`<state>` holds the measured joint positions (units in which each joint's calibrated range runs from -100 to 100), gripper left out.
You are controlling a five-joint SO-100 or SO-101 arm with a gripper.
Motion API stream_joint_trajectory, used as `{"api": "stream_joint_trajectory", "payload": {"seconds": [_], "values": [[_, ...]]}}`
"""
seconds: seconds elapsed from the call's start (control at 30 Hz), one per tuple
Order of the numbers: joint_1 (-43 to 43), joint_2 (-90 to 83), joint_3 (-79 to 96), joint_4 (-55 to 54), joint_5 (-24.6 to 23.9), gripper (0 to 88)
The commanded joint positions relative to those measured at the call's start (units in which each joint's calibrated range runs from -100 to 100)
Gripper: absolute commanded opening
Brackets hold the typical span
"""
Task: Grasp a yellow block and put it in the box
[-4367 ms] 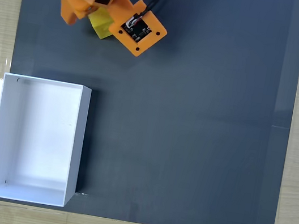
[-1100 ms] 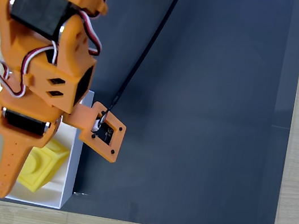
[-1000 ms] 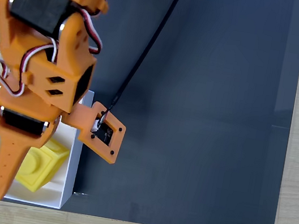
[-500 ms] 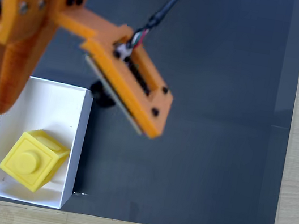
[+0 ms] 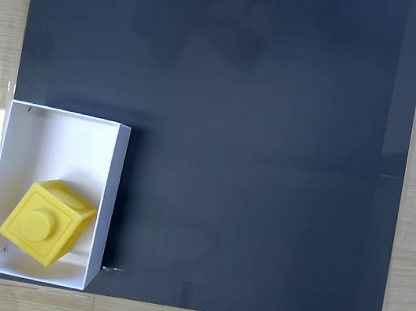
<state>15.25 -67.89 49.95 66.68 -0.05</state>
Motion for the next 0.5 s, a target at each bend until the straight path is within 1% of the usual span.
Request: {"api": "stream_joint_trajectory", "payload": {"seconds": [0.0, 0.2, 0.37, 0.47], "values": [[-0.86, -12.37, 15.85, -1.15, 0.21, 2.9], [-2.29, -30.92, 34.94, 0.16, 0.26, 2.9], [-3.04, -30.59, 41.0, 0.33, 0.26, 2.9], [-3.38, -30.92, 41.72, 3.48, 0.26, 2.9]]}}
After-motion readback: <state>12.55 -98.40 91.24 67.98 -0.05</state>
